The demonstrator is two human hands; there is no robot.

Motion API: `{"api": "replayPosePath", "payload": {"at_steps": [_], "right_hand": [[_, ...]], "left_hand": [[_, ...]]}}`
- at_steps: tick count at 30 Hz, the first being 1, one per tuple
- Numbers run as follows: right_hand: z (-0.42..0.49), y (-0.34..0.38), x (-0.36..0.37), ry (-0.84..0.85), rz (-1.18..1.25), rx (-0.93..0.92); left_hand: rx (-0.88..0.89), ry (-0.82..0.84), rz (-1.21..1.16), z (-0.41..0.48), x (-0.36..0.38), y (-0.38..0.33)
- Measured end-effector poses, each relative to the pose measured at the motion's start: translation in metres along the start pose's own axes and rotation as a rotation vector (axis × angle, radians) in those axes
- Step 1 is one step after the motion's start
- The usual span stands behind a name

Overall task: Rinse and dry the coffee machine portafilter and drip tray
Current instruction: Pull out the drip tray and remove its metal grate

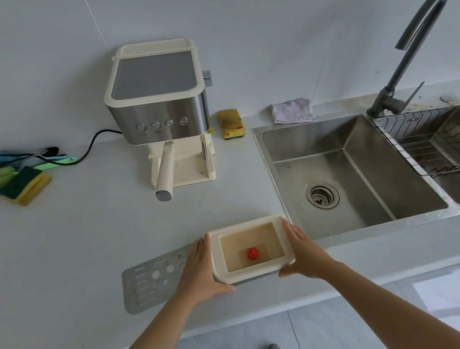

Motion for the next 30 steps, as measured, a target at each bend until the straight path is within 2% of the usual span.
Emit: {"api": "replayPosePath", "payload": {"at_steps": [10,20,24,30], "right_hand": [[0.0,0.002,-0.021,-0.145,0.174,0.077],[0.023,-0.044,-0.08,-0.289,0.241,0.11],[0.042,-0.085,-0.108,-0.284,0.227,0.087],[0.078,-0.153,-0.163,-0.256,0.256,0.02]], "left_hand": [[0.166,0.027,-0.044,0.04,-0.022,-0.01],[0.293,-0.008,-0.071,0.095,-0.021,-0.083],[0.271,-0.031,-0.087,0.121,-0.002,-0.121],[0.144,-0.062,-0.128,0.157,0.038,-0.186]]}}
Point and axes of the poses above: each hand's wrist, its own z-axis towards the middle knuckle, its own x-axis out of the palm, y = z × x, the point moved 1 cm from there along z, towards the middle knuckle, and after that the axes turned 12 degrees about -y, right-handed, at the moved point
